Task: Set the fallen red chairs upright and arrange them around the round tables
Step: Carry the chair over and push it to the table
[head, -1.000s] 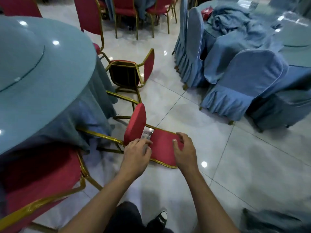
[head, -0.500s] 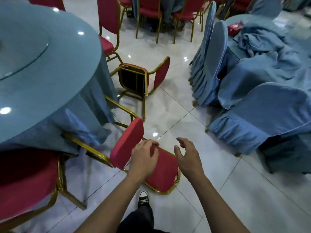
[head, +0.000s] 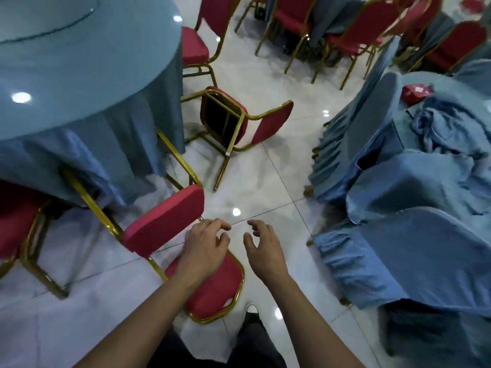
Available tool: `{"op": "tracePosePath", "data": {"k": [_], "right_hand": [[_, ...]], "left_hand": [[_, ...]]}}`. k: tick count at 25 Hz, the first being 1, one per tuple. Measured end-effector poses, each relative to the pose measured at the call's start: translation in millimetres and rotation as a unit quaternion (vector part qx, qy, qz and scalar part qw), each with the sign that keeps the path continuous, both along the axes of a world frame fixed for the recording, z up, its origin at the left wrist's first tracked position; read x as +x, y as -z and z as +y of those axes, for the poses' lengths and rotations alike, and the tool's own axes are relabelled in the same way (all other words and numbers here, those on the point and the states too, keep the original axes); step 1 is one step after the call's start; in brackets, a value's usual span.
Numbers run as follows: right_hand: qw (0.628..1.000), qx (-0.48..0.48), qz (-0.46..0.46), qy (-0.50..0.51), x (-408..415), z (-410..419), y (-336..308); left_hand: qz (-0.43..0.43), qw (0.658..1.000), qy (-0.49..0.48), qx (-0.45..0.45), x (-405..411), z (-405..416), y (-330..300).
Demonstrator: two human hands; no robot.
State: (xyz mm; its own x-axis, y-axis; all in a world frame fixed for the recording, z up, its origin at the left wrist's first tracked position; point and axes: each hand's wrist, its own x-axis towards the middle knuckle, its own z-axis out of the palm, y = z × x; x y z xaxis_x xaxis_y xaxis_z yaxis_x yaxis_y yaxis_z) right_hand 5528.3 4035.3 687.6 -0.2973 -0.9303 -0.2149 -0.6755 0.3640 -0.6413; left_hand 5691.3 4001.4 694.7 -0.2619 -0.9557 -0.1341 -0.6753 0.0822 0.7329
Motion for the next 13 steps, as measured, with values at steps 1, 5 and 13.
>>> {"op": "tracePosePath", "data": {"k": [1,5,13], "right_hand": [[0.999,0.014,-0.003,-0.047,-12,-8,8],[0.971,0.075,0.014,-0.224,-53,-29,65],[0.930,0.170,-0.007,-0.325,-99,-11,287]], "left_hand": [[-0.001,0.999,-0.041,0.004,-11,3,9],[0.006,0.975,-0.211,0.065,-55,23,51],[0.006,0.898,-0.397,0.190,-86,91,240]]}}
